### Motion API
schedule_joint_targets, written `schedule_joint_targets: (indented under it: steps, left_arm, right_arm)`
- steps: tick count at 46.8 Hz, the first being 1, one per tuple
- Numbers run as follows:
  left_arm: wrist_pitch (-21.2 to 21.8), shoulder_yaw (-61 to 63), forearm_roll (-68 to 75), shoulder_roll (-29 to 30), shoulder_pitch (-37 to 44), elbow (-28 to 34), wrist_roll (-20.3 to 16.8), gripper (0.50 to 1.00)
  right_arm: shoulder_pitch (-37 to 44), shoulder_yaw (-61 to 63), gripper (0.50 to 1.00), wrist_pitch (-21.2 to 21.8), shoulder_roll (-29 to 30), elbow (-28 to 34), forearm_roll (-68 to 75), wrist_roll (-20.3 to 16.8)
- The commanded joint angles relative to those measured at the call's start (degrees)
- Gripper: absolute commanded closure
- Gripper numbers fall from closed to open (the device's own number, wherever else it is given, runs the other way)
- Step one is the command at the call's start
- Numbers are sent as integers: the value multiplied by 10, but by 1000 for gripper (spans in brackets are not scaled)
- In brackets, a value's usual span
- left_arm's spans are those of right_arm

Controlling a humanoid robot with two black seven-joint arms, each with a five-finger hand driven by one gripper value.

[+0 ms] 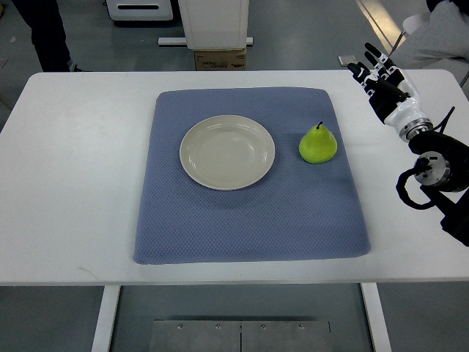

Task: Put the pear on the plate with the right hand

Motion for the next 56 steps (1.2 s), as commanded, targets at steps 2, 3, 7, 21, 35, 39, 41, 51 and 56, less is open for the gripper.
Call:
schedule_joint_targets:
  steps: [2,3,7,21,35,39,41,51,56]
  left_arm:
    - [0,0,1,0,0,0,0,500]
    - [0,0,1,0,0,0,0,500]
    - [0,0,1,0,0,0,0,500]
    - [0,0,0,0,0,0,0,500]
    - [0,0,1,0,0,0,0,500]
    - [0,0,1,0,0,0,0,500]
    - [0,0,0,0,0,0,0,500]
    - [0,0,1,0,0,0,0,500]
    - [0,0,1,0,0,0,0,500]
  right_arm:
    - [0,-1,500,-5,0,-3,0,0]
    - [0,-1,500,-6,0,-5,0,0]
    - [0,-1,500,-8,0,-19,0,-1]
    - [19,0,500,-8,-4,-56,1,-7]
    - [23,0,500,-5,-4,-77,2,-1]
    - [23,-1,500,3,-11,-71,1,7]
    - [23,-3,500,3,-12,-69,0,16]
    - [23,-40,500,2,-16,-66,-50,22]
    - [23,-49,500,2,-28,-63,-89,22]
